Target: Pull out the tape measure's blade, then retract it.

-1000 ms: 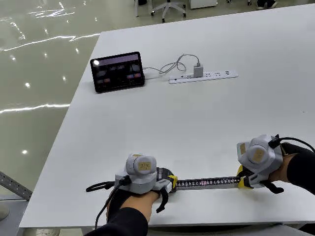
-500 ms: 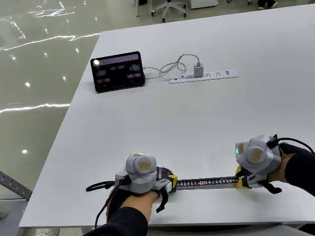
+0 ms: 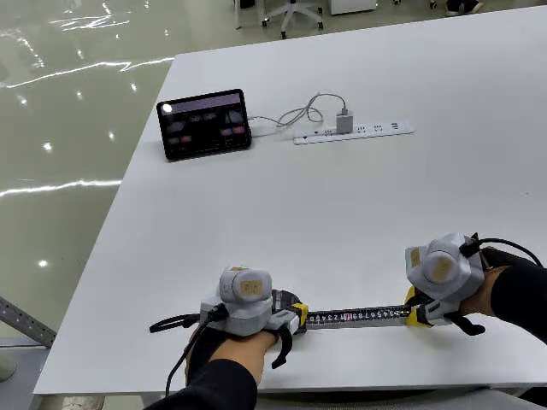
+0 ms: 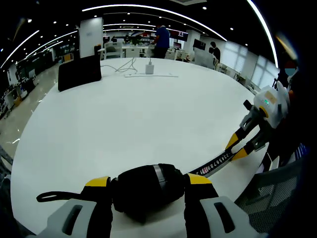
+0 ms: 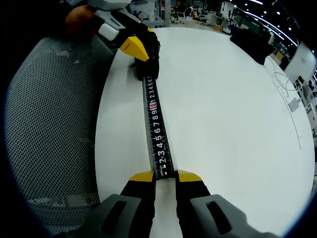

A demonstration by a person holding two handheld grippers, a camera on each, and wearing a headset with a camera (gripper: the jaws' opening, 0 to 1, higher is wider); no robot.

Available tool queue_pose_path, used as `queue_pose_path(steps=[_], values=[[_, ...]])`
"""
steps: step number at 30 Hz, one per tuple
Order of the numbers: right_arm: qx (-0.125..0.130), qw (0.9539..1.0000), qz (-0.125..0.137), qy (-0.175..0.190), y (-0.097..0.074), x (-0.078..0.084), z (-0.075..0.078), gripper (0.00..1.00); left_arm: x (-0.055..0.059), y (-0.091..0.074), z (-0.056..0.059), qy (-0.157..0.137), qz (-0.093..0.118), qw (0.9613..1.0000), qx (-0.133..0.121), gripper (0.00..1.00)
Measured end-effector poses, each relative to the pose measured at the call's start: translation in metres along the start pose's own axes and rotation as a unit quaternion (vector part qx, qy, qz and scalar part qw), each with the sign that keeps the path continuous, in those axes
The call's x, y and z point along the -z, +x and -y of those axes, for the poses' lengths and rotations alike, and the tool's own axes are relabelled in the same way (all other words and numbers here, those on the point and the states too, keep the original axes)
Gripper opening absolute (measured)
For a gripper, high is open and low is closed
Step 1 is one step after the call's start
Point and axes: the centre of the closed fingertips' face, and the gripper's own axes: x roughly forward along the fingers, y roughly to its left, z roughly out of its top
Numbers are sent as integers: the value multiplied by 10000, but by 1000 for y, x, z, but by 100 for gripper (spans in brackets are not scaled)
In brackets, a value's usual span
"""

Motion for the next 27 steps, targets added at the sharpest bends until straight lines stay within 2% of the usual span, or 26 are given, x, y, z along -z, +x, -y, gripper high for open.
queue_pose_path(steps=[27], values=[[-34,10000,42,-43,3,-8,-1,11,0,0,0,8,5,10000,2,54]])
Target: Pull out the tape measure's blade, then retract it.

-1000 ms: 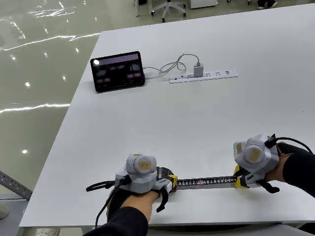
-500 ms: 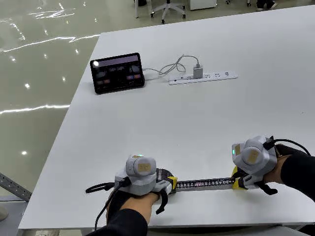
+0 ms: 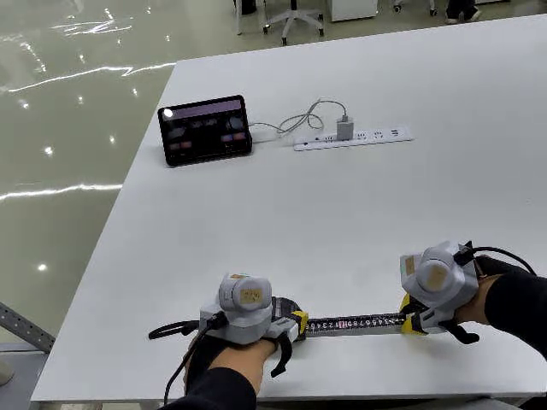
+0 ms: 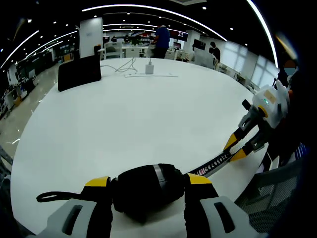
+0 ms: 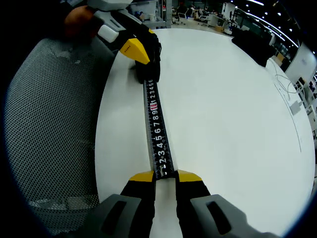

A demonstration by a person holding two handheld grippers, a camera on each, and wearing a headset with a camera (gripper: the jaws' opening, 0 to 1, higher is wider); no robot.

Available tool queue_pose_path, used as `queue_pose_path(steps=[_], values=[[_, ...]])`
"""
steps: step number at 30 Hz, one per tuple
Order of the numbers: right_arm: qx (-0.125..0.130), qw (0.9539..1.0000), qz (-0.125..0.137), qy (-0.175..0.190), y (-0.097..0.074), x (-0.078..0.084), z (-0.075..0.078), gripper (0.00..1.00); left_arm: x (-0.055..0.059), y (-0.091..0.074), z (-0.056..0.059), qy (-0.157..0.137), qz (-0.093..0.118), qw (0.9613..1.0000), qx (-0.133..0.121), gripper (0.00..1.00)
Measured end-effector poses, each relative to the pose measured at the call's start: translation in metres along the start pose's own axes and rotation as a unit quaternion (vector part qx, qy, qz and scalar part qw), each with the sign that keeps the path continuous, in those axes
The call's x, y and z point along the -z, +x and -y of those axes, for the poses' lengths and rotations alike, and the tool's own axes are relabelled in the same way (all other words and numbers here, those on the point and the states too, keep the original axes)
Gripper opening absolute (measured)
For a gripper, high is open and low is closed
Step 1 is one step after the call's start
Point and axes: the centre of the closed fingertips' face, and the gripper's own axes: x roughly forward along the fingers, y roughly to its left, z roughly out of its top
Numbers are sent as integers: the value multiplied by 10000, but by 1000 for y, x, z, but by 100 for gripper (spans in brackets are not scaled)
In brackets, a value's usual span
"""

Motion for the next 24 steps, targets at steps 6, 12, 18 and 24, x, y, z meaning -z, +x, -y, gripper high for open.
queue_pose_path(steps=[6,12,18,24], values=[[8,10000,36,15,1,-2,0,11,0,0,0,-4,2,10000,3,54],[8,10000,38,-5,2,-4,0,11,0,0,0,-4,7,10000,4,54],[10,10000,45,-9,3,-6,-1,11,0,0,0,-6,7,10000,4,54],[12,10000,83,38,4,-7,-1,11,0,0,0,-6,9,10000,5,54]])
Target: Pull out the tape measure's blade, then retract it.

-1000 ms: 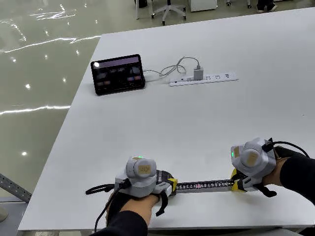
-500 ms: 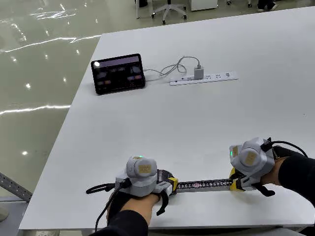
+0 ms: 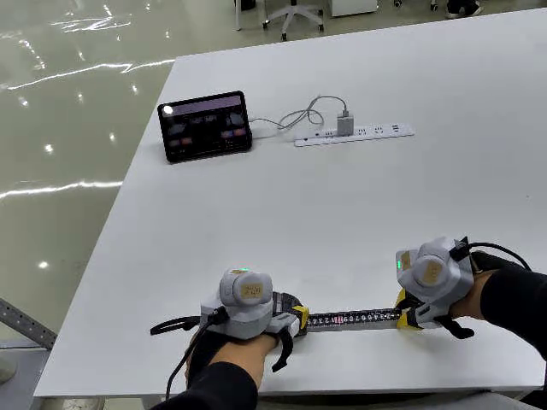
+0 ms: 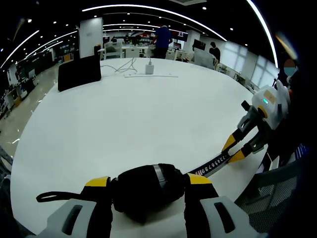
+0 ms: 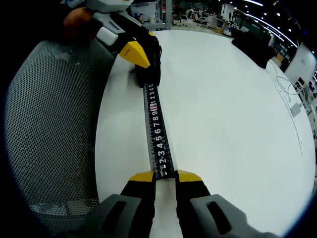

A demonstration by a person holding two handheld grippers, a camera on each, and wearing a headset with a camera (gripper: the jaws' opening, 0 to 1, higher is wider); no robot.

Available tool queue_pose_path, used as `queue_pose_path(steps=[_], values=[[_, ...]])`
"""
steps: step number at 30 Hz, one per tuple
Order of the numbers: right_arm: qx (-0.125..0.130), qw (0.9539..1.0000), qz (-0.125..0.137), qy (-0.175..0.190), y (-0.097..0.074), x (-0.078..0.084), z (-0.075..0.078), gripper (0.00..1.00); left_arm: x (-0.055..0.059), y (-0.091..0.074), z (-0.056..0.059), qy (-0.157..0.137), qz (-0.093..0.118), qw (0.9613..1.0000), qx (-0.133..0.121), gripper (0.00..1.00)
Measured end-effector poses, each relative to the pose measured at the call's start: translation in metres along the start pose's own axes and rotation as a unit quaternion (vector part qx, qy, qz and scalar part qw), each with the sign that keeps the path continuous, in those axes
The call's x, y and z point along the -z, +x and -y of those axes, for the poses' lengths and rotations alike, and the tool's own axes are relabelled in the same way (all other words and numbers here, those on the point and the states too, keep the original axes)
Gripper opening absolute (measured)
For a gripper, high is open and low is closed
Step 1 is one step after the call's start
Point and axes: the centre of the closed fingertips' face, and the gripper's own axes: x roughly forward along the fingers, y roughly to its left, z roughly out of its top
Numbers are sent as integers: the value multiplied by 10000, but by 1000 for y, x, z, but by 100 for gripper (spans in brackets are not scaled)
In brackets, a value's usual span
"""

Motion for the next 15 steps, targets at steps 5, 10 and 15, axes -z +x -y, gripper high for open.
queue_pose_path(steps=[5,10,15], values=[[2,10000,6,6,1,-2,0,11,0,0,0,2,2,10000,0,54],[-7,10000,19,-38,2,-3,0,11,0,0,0,-1,2,10000,1,54],[-1,10000,56,-33,3,-4,0,11,0,0,0,2,5,10000,2,54]])
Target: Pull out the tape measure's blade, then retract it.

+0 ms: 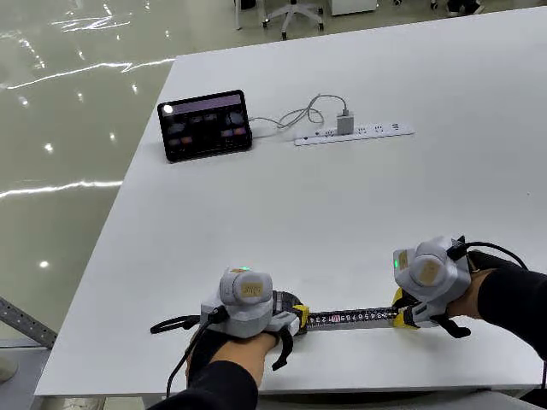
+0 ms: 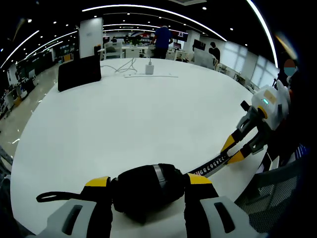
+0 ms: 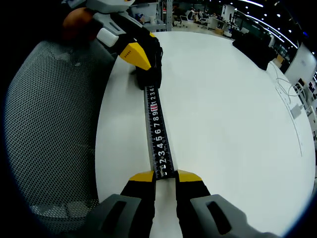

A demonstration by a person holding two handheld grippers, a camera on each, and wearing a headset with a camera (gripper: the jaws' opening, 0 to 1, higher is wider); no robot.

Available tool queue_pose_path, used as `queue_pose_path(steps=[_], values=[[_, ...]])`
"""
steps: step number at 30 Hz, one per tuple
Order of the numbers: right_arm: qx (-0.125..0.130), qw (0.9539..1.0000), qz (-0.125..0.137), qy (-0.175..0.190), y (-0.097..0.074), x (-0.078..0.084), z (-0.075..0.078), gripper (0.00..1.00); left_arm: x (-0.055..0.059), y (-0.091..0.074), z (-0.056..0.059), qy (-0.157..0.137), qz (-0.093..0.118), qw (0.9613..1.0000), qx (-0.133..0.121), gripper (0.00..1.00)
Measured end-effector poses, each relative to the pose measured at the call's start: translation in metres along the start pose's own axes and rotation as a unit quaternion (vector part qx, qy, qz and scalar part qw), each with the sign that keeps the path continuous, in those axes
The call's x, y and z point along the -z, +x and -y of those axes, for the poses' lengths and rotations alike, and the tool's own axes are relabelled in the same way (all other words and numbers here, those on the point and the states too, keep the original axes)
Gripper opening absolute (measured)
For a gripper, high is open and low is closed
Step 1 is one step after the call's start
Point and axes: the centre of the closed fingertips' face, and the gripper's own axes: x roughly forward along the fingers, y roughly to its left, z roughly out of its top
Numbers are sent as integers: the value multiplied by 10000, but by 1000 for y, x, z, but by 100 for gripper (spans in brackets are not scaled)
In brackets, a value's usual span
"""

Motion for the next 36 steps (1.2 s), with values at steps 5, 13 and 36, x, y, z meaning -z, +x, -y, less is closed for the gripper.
queue_pose_path(steps=[5,13,36], values=[[3,10000,31,-3,1,-1,0,11,0,0,0,3,0,10000,-2,54],[-6,10000,75,-22,2,-5,-1,11,0,0,0,8,6,10000,-6,54],[-59,9999,106,-13,7,-14,-3,10,0,0,0,41,32,10000,-8,54]])
